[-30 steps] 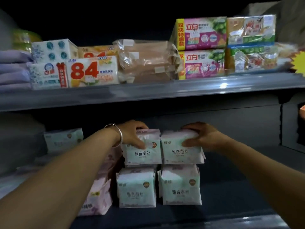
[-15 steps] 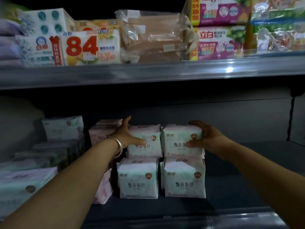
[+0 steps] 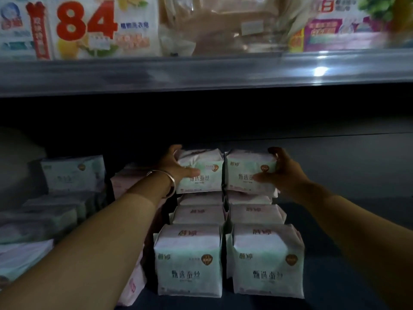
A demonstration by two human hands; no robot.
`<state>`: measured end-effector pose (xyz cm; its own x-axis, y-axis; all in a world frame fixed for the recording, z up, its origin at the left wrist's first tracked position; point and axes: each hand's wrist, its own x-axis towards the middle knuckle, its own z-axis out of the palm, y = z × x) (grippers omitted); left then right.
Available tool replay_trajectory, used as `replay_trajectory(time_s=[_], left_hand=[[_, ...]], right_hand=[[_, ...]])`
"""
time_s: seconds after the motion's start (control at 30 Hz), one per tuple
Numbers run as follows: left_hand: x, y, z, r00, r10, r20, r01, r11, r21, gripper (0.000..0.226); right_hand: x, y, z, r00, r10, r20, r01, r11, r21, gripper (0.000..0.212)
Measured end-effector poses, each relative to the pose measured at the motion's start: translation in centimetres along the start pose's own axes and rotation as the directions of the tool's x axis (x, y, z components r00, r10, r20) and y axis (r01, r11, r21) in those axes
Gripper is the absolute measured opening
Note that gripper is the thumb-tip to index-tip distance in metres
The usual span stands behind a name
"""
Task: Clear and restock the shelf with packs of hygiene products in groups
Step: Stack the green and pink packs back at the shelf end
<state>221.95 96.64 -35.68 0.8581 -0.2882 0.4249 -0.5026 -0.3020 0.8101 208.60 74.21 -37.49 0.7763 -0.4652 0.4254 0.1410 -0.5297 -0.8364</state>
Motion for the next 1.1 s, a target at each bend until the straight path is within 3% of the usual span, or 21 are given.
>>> replay_trajectory(time_s=[0.23, 0.47, 0.6, 0.73, 0.9, 1.1], left_hand=[[4.0, -2.7, 2.4, 1.0, -0.001, 0.007, 0.002, 0.998, -0.059, 0.093], [6.0, -4.4, 3.4, 0.998, 0.043, -0.043, -0.046, 0.996, -0.072, 0.078], [6.1, -5.0, 4.1, 0.998, 0.047, -0.029, -0.046, 0.999, 0.025, 0.069], [5.8, -5.0, 4.1, 0.996, 0.027, 0.083, -0.04, 0.985, 0.168, 0.082], [5.7, -5.6, 4.3, 0.999, -0.046, -0.003, 0.045, 0.951, 0.307, 0.107], [5.5, -5.5, 4.7, 0.995, -0.095, -0.018, 0.095, 0.923, 0.373, 0.111]], right_hand=[[3.9, 2.3, 1.5, 1.0, 0.024, -0.005, -0.024, 0.999, -0.039, 0.085], [5.7, 3.6, 1.8, 1.0, 0.024, -0.012, -0.024, 0.998, -0.061, 0.085], [6.1, 3.8, 1.8, 1.0, 0.022, -0.021, -0.024, 0.996, -0.081, 0.084], [6.6, 4.0, 1.9, 1.0, 0.024, 0.0, -0.023, 0.996, -0.088, 0.084], [6.9, 3.9, 2.9, 0.996, 0.064, 0.061, -0.055, 0.989, -0.134, 0.087], [6.6, 3.4, 3.5, 0.99, 0.136, 0.046, -0.122, 0.965, -0.233, 0.098]])
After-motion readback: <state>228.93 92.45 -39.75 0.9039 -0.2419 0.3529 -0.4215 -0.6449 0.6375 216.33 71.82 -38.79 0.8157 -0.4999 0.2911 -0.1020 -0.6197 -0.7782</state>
